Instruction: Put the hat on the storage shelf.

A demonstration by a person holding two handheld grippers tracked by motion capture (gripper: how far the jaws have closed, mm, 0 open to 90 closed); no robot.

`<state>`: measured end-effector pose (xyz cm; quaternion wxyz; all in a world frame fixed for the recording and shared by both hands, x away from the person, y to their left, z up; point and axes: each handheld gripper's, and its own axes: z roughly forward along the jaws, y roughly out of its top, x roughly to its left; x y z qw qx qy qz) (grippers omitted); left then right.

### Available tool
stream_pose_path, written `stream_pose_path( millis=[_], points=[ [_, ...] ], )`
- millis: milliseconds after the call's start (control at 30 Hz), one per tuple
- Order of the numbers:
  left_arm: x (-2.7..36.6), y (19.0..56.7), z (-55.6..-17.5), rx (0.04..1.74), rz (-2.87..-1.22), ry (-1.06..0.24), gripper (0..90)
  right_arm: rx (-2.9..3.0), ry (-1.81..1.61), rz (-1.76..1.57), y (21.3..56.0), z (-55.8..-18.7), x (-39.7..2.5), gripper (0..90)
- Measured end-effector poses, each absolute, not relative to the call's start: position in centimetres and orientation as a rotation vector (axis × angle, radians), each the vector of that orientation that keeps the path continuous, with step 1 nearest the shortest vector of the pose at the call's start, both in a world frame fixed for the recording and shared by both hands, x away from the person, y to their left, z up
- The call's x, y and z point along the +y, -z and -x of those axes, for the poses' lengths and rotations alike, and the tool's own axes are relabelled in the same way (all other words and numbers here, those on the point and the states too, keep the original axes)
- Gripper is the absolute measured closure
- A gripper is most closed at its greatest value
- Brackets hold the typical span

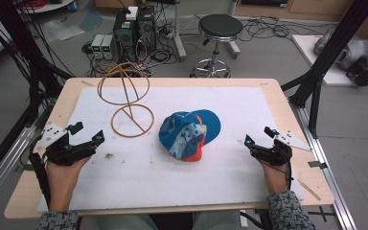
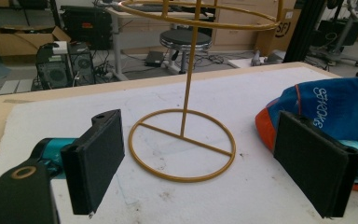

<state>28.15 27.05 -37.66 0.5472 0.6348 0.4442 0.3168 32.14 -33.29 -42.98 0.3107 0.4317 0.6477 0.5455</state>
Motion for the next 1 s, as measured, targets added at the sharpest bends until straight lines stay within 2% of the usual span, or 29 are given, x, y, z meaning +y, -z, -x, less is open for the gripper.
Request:
stream_pose_path(
  millis=[533, 1000],
  points=[
    [27.0, 37.6, -28.1, 1.048, -1.509, -0.746, 16.9, 1.692, -1.488, -1.12, 42.6, -31.8, -33.4, 11.5],
    [26.9, 37.5, -28.1, 1.037, -1.516, -0.734, 16.9, 1.693, -1.596, -1.098, 40.6, -32.8, -32.5, 11.8]
  ],
)
